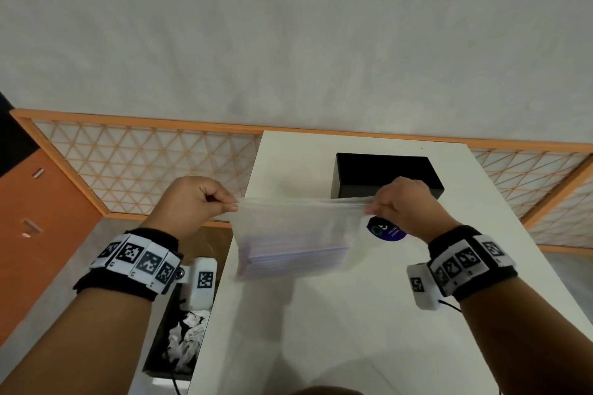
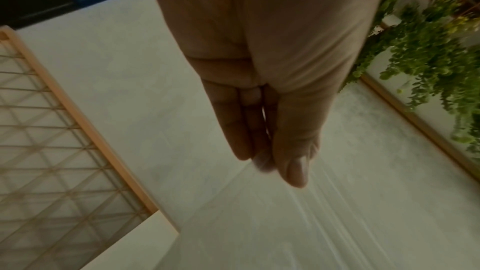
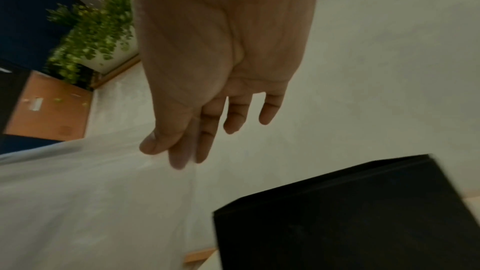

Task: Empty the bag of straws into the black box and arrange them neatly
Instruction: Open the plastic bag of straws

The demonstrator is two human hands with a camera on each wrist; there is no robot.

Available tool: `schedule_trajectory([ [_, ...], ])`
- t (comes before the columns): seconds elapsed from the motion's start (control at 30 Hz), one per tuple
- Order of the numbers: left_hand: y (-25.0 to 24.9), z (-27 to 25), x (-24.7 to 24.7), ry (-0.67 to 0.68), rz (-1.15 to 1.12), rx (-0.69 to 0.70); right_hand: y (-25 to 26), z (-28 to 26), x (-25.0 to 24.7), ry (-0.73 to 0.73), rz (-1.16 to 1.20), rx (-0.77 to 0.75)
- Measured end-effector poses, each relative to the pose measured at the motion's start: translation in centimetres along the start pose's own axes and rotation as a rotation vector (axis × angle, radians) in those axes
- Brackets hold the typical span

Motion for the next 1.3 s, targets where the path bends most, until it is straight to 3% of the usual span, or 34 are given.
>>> schedule_trajectory([
  [0.1,-0.1,0.3,0.8,0.033,0.032,0.009,-1.3,-0.5,-0.4,0.037,0.051,0.076],
  [0.2,-0.4,0.8,1.8,0.063,0.072,0.023,-0.2,-0.5,-1.1,0.116,-0.054,0.062],
  [0.43,-3.3,1.9,3.6,0.09,0.014,0.118,9.7,0.1,-1.8,0.013,0.341,-0.305],
  [0.53,-4.2,2.1,3.9,0.114,0.022,0.169,13.2,0.4,-1.1,0.007,0.381,-0.344],
  [0.63,-4.4,2.1,3.9,0.107,0.012,0.171,14.0,0.7,-0.4,0.007,0.406,-0.288],
  [0.8,-4.6,1.8,3.2,0.105,0.126,0.233,13.0,1.1,-0.1,0.068,0.246,-0.227],
  [1.13,-1.0,0.4,-0.1,0.063,0.204,0.079,1.7,-1.2,-1.2,0.107,-0.007,0.143],
  [1.2,-0.9,0.4,0.9,0.055,0.19,0.052,1.1,-1.6,-1.0,0.102,0.053,0.201],
  [1.3,-1.0,0.8,2.2,-0.046,-0.089,-0.124,1.0,-2.0,-1.0,0.019,0.407,0.283],
])
Point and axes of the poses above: each hand's wrist, its own z-axis towards the middle knuckle, its own x-axis out of the palm, y = z × x, the point moved 1 cm from there along z, towards the middle knuckle, and after that the axes turned 10 degrees about x, right-handed, at the moved point
